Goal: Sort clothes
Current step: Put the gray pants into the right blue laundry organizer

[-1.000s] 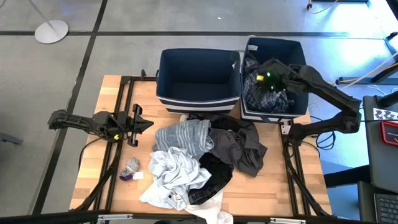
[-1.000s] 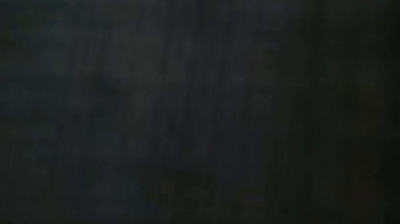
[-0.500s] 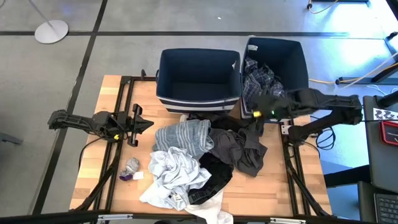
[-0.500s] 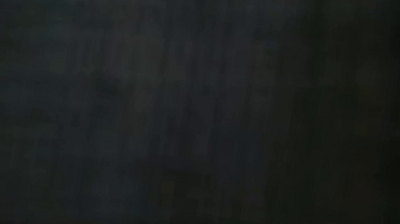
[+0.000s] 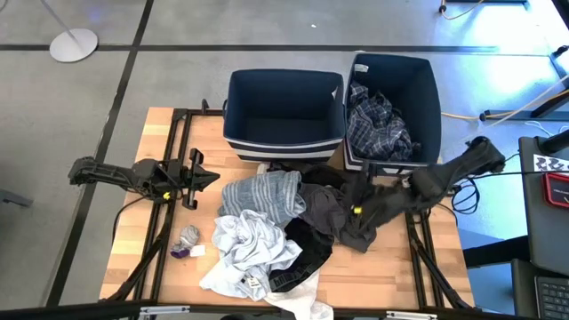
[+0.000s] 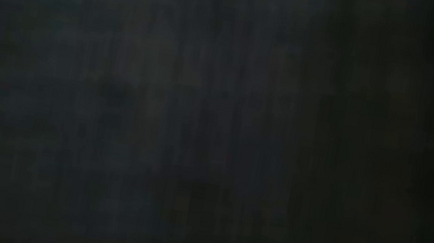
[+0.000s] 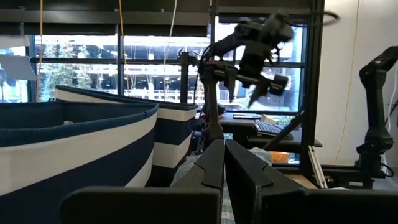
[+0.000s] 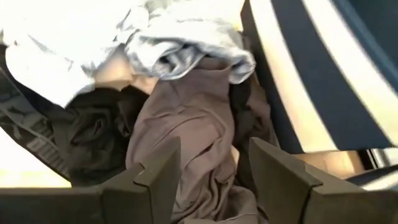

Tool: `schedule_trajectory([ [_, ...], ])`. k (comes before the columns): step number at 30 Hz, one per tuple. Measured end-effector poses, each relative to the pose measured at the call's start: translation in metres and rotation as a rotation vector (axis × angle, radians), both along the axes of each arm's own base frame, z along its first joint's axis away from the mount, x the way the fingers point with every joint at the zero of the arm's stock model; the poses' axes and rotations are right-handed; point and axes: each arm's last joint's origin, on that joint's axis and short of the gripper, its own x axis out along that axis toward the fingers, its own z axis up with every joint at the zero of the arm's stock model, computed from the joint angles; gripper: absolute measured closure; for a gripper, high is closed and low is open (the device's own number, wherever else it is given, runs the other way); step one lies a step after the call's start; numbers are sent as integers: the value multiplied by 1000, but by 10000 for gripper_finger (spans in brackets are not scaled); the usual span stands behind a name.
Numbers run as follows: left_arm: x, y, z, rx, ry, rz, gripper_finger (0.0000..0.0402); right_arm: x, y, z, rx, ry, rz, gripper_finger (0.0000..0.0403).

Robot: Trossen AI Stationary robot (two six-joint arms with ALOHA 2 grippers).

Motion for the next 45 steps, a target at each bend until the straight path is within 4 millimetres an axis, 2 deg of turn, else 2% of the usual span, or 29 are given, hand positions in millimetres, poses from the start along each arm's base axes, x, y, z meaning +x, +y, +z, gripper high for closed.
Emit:
schedule_trajectory([
  [3, 0, 0, 0, 0, 0, 0, 398, 11, 10, -14, -36, 49, 13, 210],
  [10, 0, 0, 0, 2, 1, 1, 398, 29, 20, -47, -152, 217, 33, 210],
  [19, 0, 0, 0, 8, 1, 2, 398, 21, 13, -88, -227, 232, 0, 210],
  [29, 0, 0, 0, 18, 1, 14, 398, 29, -11, -130, -140, 238, -95, 210],
  [33, 0, 0, 0, 18, 2, 14, 398, 36, -18, -133, -38, 223, -100, 210],
  [38, 0, 0, 0, 17, 2, 16, 398, 41, -29, -135, -8, 216, -132, 210],
  [45, 0, 0, 0, 18, 2, 16, 398, 48, -24, -156, 140, 140, 16, 210],
])
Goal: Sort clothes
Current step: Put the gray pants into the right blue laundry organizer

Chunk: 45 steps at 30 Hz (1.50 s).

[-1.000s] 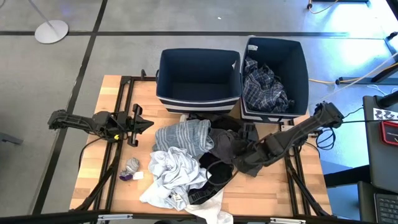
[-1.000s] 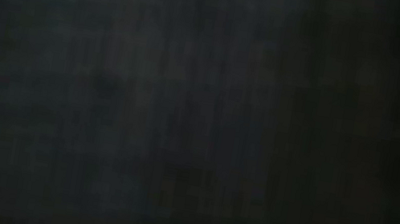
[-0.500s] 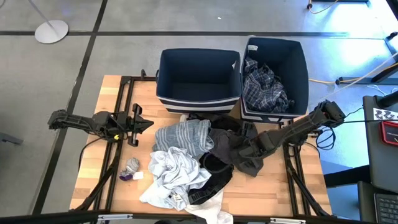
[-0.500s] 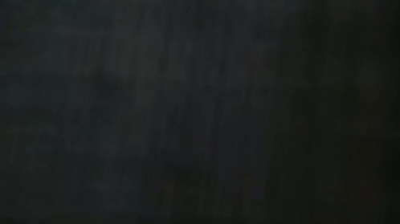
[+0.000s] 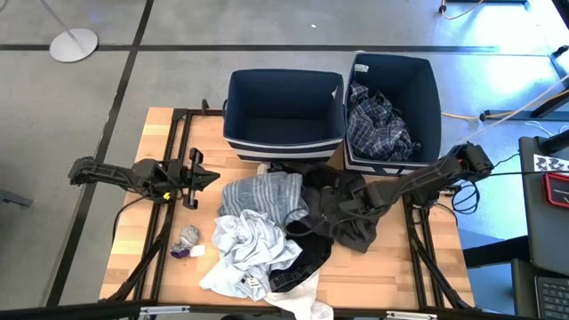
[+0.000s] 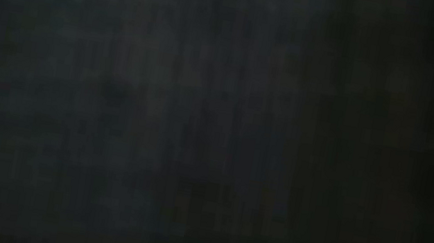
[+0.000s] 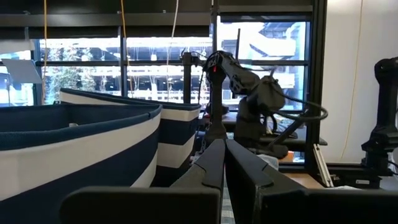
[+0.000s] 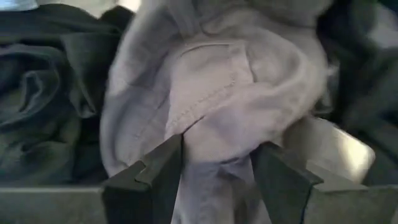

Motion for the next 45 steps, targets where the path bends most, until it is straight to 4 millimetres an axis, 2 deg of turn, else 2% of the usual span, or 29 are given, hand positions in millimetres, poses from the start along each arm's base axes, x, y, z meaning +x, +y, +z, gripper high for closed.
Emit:
schedule_trajectory([
  [7, 0, 0, 0, 1, 0, 0, 398, -5, -10, -25, -5, -18, -21, 210],
  [15, 0, 0, 0, 0, 0, 0, 398, 3, -9, -21, -14, -140, -68, 204],
  [24, 0, 0, 0, -2, 0, -2, 398, 2, -10, -25, -16, -107, -84, 102],
  [27, 0, 0, 0, -2, 0, -2, 398, 3, -10, -39, -37, -79, -74, 83],
  [31, 0, 0, 0, -1, 1, -2, 398, 6, -9, -59, -58, -38, -62, 78],
  [35, 0, 0, 0, -2, 1, -2, 398, 9, -8, -70, -104, -5, -49, 92],
  [39, 0, 0, 0, 0, 1, -2, 398, 10, -8, -74, -127, 11, -31, 129],
  [42, 0, 0, 0, 0, 0, -2, 398, 10, -8, -75, -136, 15, -19, 178],
  [45, 0, 0, 0, 0, 0, -1, 398, 9, -9, -75, -151, 18, -15, 246],
])
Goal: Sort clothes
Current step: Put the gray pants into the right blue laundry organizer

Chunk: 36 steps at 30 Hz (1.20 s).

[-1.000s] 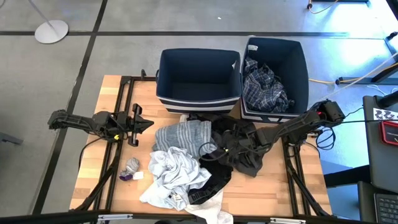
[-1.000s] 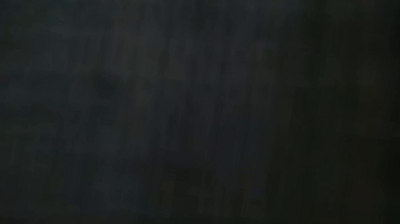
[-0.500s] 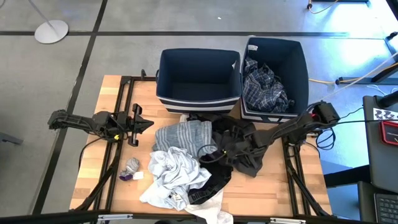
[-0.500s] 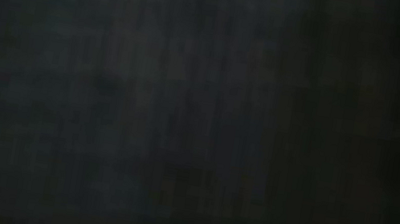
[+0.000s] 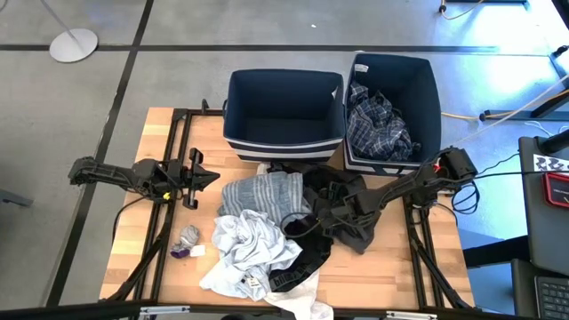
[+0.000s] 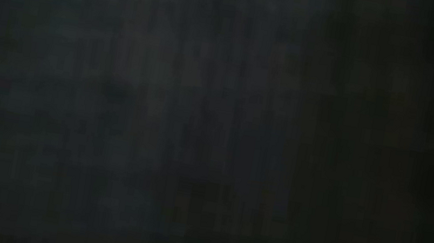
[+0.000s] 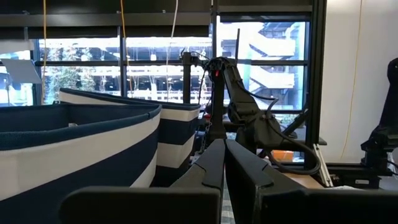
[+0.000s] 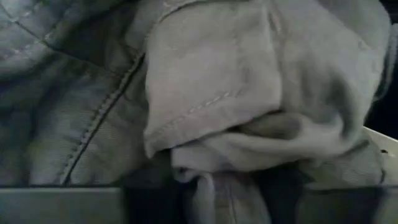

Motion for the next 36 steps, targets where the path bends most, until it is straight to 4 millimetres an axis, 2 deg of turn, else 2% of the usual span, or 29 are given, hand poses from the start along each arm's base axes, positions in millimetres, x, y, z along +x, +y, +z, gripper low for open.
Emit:
schedule_trajectory([
  [4, 0, 0, 0, 0, 0, 0, 398, 0, 0, 0, -17, 5, 3, 340],
  [6, 0, 0, 0, 0, 0, 0, 398, -1, -1, 0, -46, 7, 7, 366],
  [11, 0, 0, 0, 1, 0, 0, 398, -5, 4, 12, -131, -2, 19, 366],
  [17, 0, 0, 0, -3, 0, -1, 398, -3, 10, 51, -199, -54, -5, 345],
  [24, 0, 0, 0, -6, 0, -2, 398, -5, 19, 100, -268, -96, -2, 363],
  [30, 0, 0, 0, -6, 1, -2, 398, -8, 27, 138, -352, -135, -17, 350],
  [36, 0, 0, 0, -6, 1, -2, 398, -8, 28, 175, -387, -161, -24, 354],
])
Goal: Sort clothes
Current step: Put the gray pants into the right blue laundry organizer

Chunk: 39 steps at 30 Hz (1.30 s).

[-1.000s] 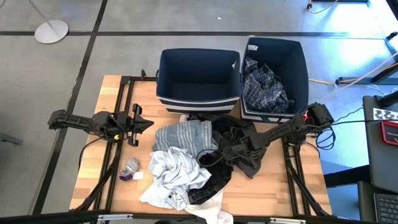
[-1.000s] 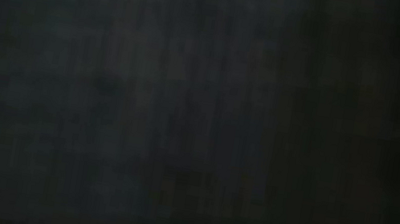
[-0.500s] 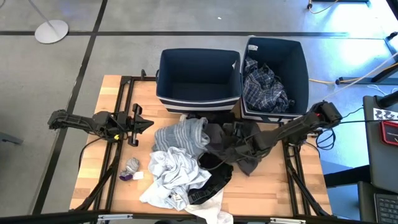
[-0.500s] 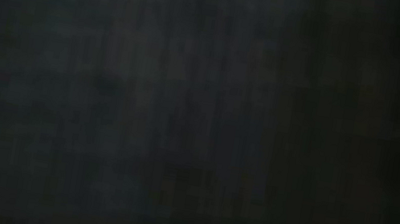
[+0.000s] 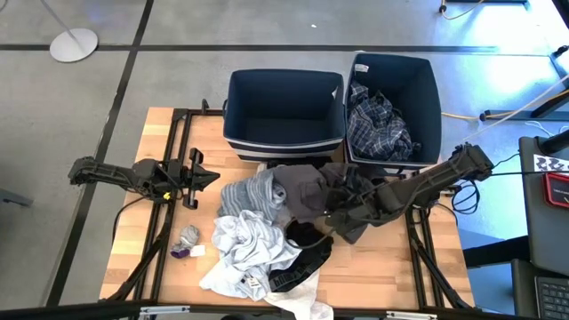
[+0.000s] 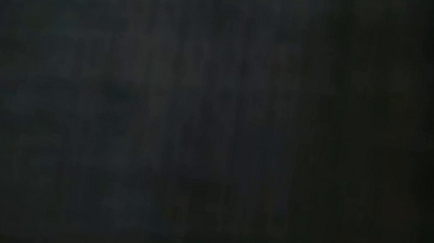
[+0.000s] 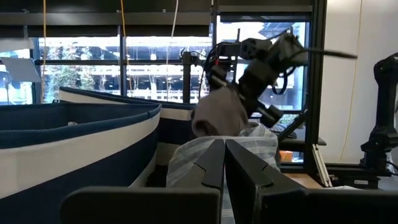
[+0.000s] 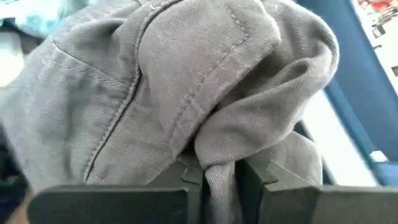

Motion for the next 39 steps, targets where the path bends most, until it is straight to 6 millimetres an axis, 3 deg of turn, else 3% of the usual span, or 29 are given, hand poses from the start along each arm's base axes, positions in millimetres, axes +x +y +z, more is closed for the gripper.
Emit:
schedule_trajectory([
  [19, 0, 0, 0, 0, 0, 0, 398, -18, -12, 118, -126, -192, -59, 351],
  [27, 0, 0, 0, 0, 0, 0, 398, -35, -22, 171, -217, -325, -125, 350],
  [39, 0, 0, 0, 0, 0, 0, 398, -59, -35, 233, -330, -464, -215, 350],
])
